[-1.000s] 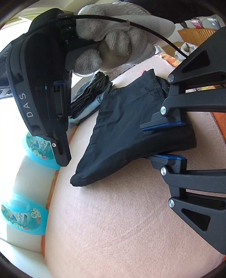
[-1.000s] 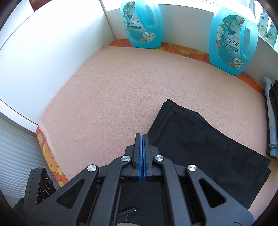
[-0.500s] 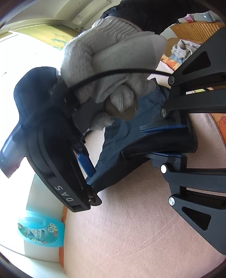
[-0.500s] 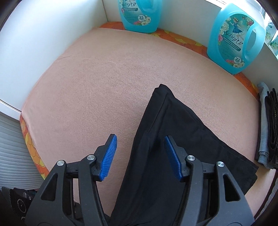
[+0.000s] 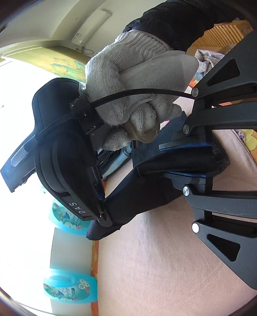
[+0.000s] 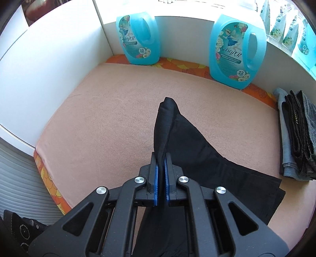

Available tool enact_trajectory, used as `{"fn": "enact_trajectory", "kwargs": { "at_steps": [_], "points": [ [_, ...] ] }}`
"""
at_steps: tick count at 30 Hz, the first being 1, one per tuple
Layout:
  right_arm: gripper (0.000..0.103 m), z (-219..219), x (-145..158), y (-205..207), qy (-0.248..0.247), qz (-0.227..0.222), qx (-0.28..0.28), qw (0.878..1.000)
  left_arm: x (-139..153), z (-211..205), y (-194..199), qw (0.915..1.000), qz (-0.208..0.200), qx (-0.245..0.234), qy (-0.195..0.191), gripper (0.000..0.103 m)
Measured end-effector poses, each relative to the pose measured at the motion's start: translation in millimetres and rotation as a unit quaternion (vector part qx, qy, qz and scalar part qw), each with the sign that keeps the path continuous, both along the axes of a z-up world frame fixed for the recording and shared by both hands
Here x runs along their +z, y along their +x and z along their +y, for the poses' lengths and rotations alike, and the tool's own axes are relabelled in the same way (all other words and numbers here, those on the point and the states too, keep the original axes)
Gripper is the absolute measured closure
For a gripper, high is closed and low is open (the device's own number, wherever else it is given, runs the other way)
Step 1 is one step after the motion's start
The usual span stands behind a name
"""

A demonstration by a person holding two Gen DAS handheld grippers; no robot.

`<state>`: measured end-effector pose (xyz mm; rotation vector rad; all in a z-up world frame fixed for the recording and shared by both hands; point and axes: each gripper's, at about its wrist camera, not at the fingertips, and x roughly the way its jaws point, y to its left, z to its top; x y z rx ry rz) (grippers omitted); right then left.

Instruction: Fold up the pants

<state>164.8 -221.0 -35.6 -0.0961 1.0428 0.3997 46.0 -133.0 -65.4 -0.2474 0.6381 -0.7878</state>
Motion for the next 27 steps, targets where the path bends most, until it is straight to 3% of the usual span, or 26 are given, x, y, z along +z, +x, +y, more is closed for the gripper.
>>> {"fn": "enact_trajectory", "kwargs": {
  "at_steps": [6,12,18,21,27],
  "points": [
    [0.098,-61,22,-15,0.03,-0.031,-0.04,0.998,16,-40,-4,0.9988,-0.025,-0.042,0.012,0.087],
    [0.098,-134,19,-27,0.056,-0.041,-0.087,0.994,17,-91,2,0.9955,-0.027,-0.088,0.022,0.087],
    [0.099,-212,-11,-37,0.092,-0.033,-0.133,0.986,16,-147,15,0.9906,-0.018,-0.127,0.049,0.085],
    [0.099,-239,-32,-37,0.104,-0.021,-0.148,0.983,12,-164,18,0.9871,-0.007,-0.148,0.061,0.07],
    [0.099,-269,-73,-30,0.119,-0.009,-0.156,0.98,0,-147,3,0.9829,0.015,-0.165,0.08,0.069]
  ]
}}
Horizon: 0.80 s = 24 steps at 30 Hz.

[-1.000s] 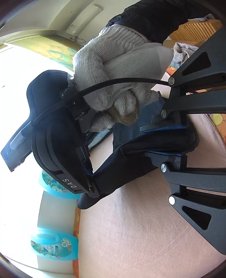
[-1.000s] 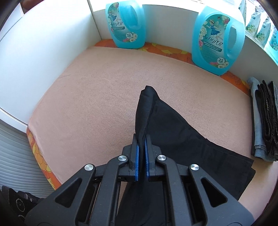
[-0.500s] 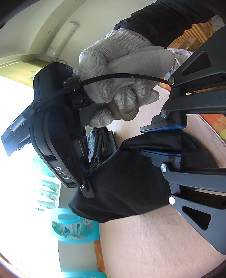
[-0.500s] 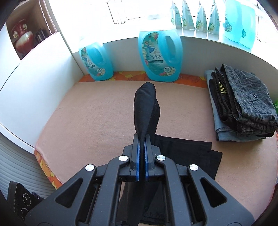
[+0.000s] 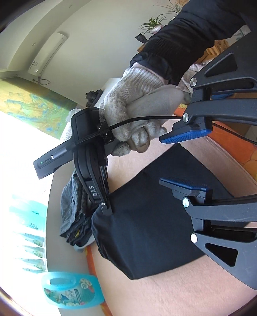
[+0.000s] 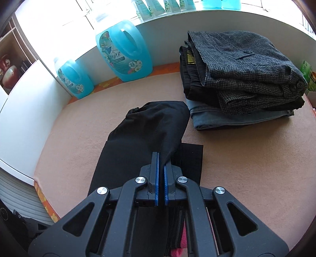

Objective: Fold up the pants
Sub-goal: 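Lay the trousers flat beside the clothes stack and open both tools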

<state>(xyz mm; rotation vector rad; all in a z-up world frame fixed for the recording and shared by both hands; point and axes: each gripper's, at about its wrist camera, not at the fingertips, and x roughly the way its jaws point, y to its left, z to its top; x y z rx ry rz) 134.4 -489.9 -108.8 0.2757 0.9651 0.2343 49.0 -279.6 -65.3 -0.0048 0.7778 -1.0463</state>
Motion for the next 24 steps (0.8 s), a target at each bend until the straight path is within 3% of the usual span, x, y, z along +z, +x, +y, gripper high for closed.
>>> {"fn": "enact_trajectory", "kwargs": {
  "at_steps": [7,16,18,20,21,24],
  "points": [
    [0.099,-14,-26,12,0.018,0.006,0.014,1.0,-25,20,5,0.9976,0.016,0.033,0.059,0.069],
    [0.099,-9,-42,17,-0.022,0.007,0.009,1.0,-50,-1,-12,0.995,0.006,-0.003,0.099,0.069],
    [0.093,-7,-38,13,-0.048,-0.004,0.005,0.999,-52,0,-18,0.9956,0.001,-0.002,0.094,0.069],
    [0.076,-6,-32,7,-0.084,-0.014,-0.006,0.996,-51,2,-19,0.9963,0.007,-0.003,0.086,0.069],
    [0.072,-7,-29,4,-0.095,-0.019,-0.011,0.995,-50,3,-17,0.9968,0.018,-0.008,0.078,0.069],
    [0.07,-14,-16,-11,-0.09,-0.029,-0.024,0.995,-45,7,-24,0.9973,0.021,-0.016,0.068,0.069]
  ]
}}
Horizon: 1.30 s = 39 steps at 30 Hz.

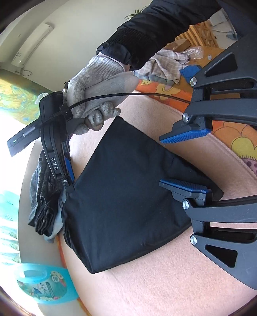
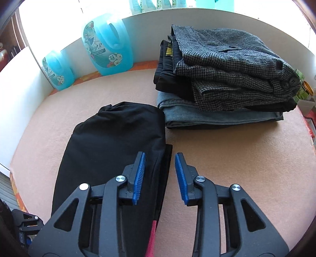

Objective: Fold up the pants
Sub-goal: 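Lay the trousers flat beside the clothes stack and open both tools, then grasp the trousers with the left tool while the right tool grasps and lifts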

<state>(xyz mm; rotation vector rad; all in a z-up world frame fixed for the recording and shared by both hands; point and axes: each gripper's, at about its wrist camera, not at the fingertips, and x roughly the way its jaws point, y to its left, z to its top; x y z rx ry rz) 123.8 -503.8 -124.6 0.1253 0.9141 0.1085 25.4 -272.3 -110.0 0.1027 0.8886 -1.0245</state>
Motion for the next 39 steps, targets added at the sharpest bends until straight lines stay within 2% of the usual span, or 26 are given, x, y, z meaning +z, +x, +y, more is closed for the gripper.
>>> {"fn": "enact_trajectory", "kwargs": {
  "at_steps": [6,10,14,17,19,21,27,29,32,34,35,36,37,38,39],
  "points": [
    [0.069,5,24,-62,0.015,-0.044,0.013,0.999,21,23,-5,0.9995,-0.03,0.01,-0.01,0.065],
    [0.069,23,18,-100,0.006,-0.055,0.029,0.998,26,37,25,0.9982,-0.036,0.048,-0.006,0.065],
    [0.069,37,-3,-124,-0.003,-0.034,0.047,0.998,22,40,67,0.9957,-0.03,0.088,0.0,0.065],
    [0.069,40,-17,-131,-0.026,-0.019,0.048,0.998,16,35,97,0.9945,-0.009,0.104,-0.005,0.065],
    [0.069,36,-21,-132,-0.016,-0.014,0.046,0.999,12,30,115,0.9928,0.004,0.12,-0.005,0.065],
    [0.069,32,-22,-132,-0.002,-0.008,0.044,0.999,8,23,129,0.9912,0.001,0.132,-0.002,0.065],
    [0.069,32,-26,-130,0.001,0.002,0.05,0.999,-5,12,168,0.987,0.02,0.159,-0.005,0.065],
    [0.068,30,-27,-129,0.009,0.004,0.05,0.999,-10,11,176,0.9857,0.022,0.167,-0.003,0.065],
    [0.064,28,-29,-127,0.022,0.012,0.051,0.998,-10,8,182,0.9851,-0.002,0.171,0.017,0.065],
    [0.064,24,-27,-125,0.037,0.016,0.053,0.998,-6,13,187,0.9833,0.004,0.182,0.009,0.065],
    [0.064,20,-25,-124,0.049,0.016,0.052,0.997,-4,17,189,0.9818,0.009,0.19,0.004,0.064],
    [0.064,16,-22,-123,0.062,0.014,0.05,0.997,-1,22,189,0.9802,0.01,0.198,0.001,0.057],
    [0.06,11,-20,-120,0.071,0.011,0.043,0.996,1,26,189,0.9796,0.012,0.2,-0.004,0.054],
    [0.049,5,-17,-117,0.078,0.007,0.035,0.996,3,31,187,0.9796,0.018,0.2,-0.009,0.052],
    [0.043,0,-15,-113,0.084,0.003,0.03,0.996,4,36,185,0.9794,0.027,0.199,-0.012,0.049]
  ]
}}
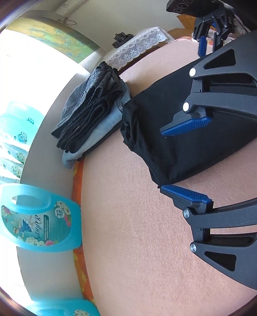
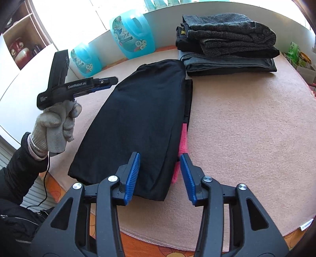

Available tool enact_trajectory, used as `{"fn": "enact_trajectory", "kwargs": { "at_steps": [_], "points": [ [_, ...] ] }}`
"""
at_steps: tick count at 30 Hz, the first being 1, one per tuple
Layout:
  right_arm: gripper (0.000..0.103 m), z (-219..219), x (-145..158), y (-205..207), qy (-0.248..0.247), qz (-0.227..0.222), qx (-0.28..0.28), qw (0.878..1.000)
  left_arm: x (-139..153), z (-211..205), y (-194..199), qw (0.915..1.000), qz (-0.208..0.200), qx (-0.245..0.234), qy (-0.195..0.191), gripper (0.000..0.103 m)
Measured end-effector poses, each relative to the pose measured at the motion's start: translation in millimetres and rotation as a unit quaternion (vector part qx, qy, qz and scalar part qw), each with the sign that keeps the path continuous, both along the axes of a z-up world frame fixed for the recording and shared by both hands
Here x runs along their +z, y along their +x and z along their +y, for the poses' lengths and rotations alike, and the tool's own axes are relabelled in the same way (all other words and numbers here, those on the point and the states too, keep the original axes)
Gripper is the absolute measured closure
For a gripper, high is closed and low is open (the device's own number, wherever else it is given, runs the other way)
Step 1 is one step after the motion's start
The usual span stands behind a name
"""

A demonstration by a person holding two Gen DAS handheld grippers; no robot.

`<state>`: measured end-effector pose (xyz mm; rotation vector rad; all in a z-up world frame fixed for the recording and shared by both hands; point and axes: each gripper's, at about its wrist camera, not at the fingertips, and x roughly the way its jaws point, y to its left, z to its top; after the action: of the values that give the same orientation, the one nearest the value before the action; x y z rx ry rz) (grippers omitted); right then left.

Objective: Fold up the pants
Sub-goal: 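Grasp the trousers with the left tool while the right tool grasps and lifts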

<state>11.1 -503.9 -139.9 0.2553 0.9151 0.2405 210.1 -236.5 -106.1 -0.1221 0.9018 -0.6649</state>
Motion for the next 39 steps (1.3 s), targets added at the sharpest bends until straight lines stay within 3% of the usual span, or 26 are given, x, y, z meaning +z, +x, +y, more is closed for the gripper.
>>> {"fn": "enact_trajectory", "kwargs": {
  "at_steps": [1,8,12,20,28,30,32,36,39],
  "points": [
    [0.036,-5,1,5,0.007,-0.001,-0.002,1.0,0,3,-2,0.9999,0.012,-0.001,-0.006,0.047],
    [0.035,-42,-16,56,0.135,0.041,-0.005,0.99,-13,20,-24,0.9939,0.093,-0.014,-0.057,0.044],
    [0.035,-46,-30,86,0.157,0.064,0.002,0.986,-24,18,-28,0.9879,0.133,-0.023,-0.076,0.044],
    [0.035,-35,-42,123,0.164,0.08,0.042,0.982,-32,6,-27,0.9856,0.14,-0.039,-0.086,0.044],
    [0.036,-8,-47,128,0.159,0.056,0.089,0.982,-36,-8,-25,0.9855,0.122,-0.062,-0.1,0.044],
    [0.043,-4,-49,127,0.162,0.054,0.088,0.981,-36,-12,-24,0.9856,0.121,-0.059,-0.102,0.044],
    [0.062,-4,-55,129,0.174,0.058,0.079,0.98,-36,-16,-25,0.9868,0.118,-0.055,-0.097,0.048],
    [0.069,-1,-54,124,0.167,0.046,0.07,0.982,-38,-13,-24,0.9881,0.115,-0.037,-0.095,0.069],
    [0.073,3,-48,118,0.157,0.034,0.066,0.985,-35,-10,-26,0.9885,0.11,-0.033,-0.099,0.078]
  ]
}}
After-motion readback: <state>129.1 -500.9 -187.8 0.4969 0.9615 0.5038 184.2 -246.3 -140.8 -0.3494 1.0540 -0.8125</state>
